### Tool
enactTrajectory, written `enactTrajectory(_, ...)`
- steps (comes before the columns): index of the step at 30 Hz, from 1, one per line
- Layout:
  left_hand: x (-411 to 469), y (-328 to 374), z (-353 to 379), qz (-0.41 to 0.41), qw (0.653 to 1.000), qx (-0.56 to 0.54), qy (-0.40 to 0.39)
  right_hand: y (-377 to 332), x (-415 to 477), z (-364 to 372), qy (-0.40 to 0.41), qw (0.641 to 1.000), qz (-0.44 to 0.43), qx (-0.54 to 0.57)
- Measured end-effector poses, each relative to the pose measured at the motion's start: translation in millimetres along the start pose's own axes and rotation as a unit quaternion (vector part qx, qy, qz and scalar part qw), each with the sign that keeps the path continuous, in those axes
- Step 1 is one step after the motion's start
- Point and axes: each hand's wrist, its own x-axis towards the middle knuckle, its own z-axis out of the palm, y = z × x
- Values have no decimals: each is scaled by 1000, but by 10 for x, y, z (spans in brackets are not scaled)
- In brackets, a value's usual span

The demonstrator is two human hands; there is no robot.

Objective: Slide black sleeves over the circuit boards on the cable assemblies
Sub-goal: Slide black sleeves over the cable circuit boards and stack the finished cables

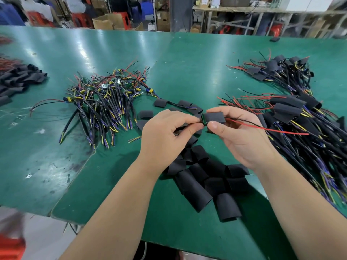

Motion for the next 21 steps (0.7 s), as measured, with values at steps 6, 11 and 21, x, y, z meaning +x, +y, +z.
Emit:
enactTrajectory(6, 4, -7, 28, -14, 1000, -19, 20, 43, 6, 42, 6, 997, 23, 77)
enactTrajectory(11, -2, -15, 30, -25, 999, -35, 19, 28, -1, 57, 6, 997, 7, 81)
enactTrajectory(21, 7, -21, 28, -84, 990, -110, 28, -48, 8, 11, 21, 995, 17, 91)
